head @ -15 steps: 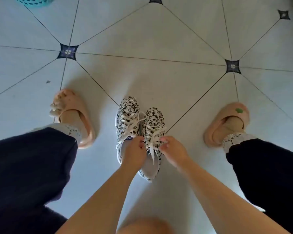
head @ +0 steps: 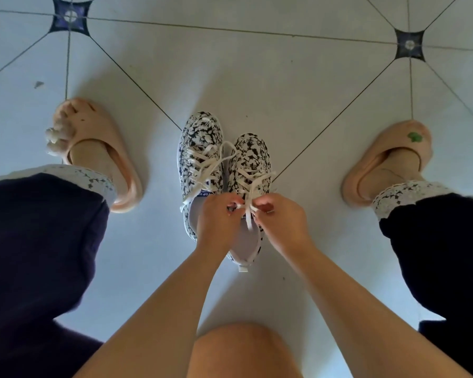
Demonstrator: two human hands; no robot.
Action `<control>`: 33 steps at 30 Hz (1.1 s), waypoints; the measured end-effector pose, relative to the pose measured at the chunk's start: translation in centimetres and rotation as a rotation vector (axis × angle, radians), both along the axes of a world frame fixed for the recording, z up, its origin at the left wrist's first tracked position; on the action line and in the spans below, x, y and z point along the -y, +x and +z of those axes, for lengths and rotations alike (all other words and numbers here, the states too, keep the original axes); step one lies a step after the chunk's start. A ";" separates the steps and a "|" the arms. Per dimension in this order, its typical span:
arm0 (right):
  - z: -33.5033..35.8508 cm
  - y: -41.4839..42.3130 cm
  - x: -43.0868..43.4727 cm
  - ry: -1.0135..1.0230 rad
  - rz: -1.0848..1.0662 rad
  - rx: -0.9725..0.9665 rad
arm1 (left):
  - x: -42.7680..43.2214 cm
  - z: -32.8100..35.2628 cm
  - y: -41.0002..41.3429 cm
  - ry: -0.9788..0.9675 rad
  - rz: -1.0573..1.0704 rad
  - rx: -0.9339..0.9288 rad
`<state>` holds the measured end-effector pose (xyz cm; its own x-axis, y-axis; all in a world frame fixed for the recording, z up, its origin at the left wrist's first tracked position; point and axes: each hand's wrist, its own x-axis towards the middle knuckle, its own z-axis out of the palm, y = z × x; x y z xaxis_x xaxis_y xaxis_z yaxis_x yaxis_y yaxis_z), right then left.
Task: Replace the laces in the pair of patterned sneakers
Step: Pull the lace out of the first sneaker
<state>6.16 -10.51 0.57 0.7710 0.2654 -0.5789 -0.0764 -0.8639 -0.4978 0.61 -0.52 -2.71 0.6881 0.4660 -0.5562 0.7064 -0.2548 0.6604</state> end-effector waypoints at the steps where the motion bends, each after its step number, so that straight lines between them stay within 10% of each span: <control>1: 0.2 0.1 0.3 -0.006 0.018 -0.002 | 0.0 -0.1 0.0 -0.001 -0.003 0.000; 8: 3.1 2.6 0.8 0.221 -0.379 -0.411 | 0.1 0.0 -0.1 0.032 0.000 0.008; 19: 10.0 9.0 3.3 1.565 -0.746 -0.724 | 0.2 0.5 0.1 -0.017 0.018 0.032; 21: 8.4 8.8 3.2 1.454 -0.794 -0.653 | 0.2 0.7 0.1 -0.071 0.058 0.050; 27: 0.7 3.1 2.3 0.169 -0.348 -0.375 | -0.1 0.8 0.2 -0.101 -0.065 0.038; 33: -0.9 0.0 0.4 0.052 -0.121 -0.202 | 0.3 0.7 0.3 0.104 -0.190 -0.027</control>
